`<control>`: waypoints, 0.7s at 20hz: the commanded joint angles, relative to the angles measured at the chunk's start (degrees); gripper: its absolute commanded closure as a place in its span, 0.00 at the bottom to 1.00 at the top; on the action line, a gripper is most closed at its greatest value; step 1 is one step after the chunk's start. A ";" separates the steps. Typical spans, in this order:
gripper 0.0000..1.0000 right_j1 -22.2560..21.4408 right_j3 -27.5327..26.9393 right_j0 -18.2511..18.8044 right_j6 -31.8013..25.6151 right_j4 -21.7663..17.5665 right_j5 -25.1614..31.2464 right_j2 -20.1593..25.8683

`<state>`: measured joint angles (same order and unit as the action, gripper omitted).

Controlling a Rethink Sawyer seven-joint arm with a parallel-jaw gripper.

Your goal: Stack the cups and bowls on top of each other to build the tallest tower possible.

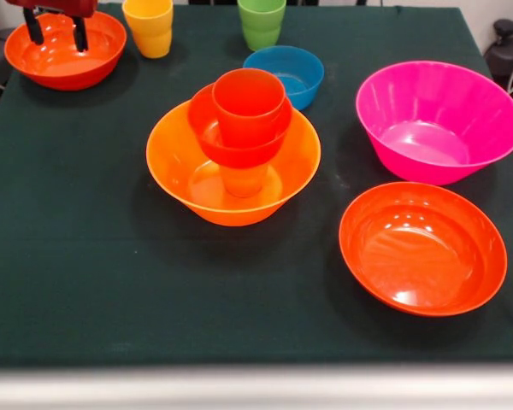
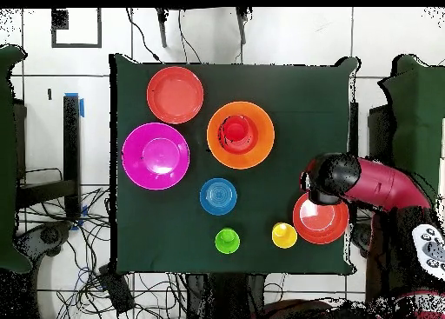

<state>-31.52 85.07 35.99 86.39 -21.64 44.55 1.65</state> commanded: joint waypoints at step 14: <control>0.00 2.51 6.66 -0.20 -1.66 -3.47 -8.57 5.69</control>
<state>-31.28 89.50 36.44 86.39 -21.63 40.08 1.72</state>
